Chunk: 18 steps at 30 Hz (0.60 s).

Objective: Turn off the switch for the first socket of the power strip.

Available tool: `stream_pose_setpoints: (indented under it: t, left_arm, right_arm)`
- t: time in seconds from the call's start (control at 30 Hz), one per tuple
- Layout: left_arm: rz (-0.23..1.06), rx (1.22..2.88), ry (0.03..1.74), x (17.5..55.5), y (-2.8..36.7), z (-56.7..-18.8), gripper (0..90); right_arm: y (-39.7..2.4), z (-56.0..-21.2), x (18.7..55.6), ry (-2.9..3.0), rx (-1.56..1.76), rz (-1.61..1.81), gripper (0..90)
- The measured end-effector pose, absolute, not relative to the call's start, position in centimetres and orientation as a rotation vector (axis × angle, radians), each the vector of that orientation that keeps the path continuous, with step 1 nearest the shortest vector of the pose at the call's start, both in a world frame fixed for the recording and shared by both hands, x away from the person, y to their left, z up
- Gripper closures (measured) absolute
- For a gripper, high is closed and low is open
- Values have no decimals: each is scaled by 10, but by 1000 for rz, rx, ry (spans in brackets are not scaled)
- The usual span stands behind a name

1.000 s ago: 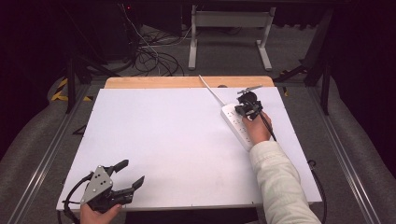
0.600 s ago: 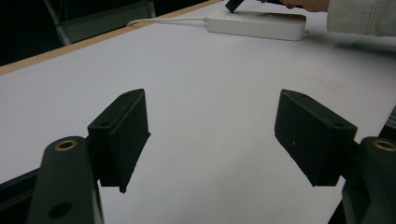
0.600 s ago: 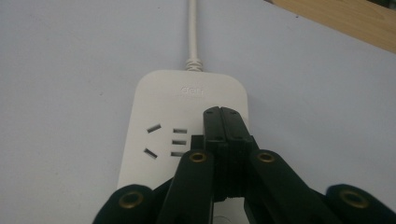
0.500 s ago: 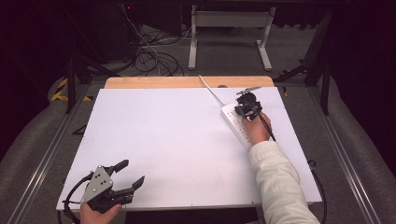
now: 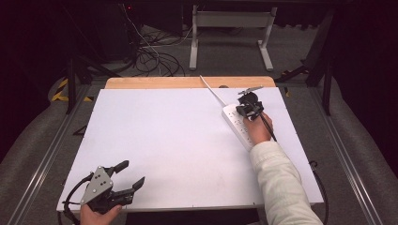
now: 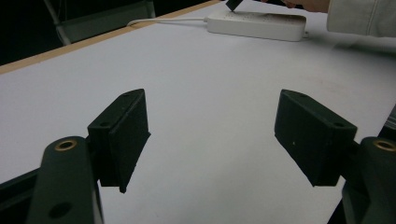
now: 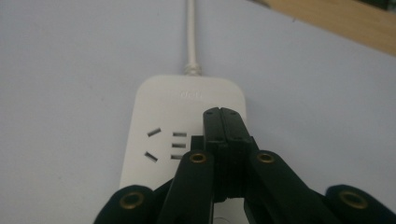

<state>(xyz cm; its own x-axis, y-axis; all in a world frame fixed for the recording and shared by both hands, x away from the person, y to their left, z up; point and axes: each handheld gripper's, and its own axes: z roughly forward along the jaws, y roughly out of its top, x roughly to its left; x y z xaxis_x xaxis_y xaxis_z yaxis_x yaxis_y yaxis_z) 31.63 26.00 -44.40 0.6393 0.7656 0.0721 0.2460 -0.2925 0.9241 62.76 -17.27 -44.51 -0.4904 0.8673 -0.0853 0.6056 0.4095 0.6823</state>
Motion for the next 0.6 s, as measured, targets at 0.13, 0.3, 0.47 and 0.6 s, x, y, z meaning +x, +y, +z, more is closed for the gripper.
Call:
stream_pose_setpoints:
  t: [0.13, 0.3, 0.47, 0.6]
  left_arm:
    - [637, 1842, 808, 318, 260, -444, 263]
    - [641, 1839, 805, 316, 259, -443, 263]
    - [644, 1840, 804, 316, 259, -443, 263]
    - [636, 1838, 807, 316, 258, -443, 263]
  right_arm:
    - [-177, -424, 616, 2182, 1223, 947, 900]
    - [-177, -399, 602, 2170, 1169, 1000, 900]
    - [-179, -390, 593, 2167, 1153, 1026, 900]
    - [-181, -385, 588, 2163, 1137, 1035, 900]
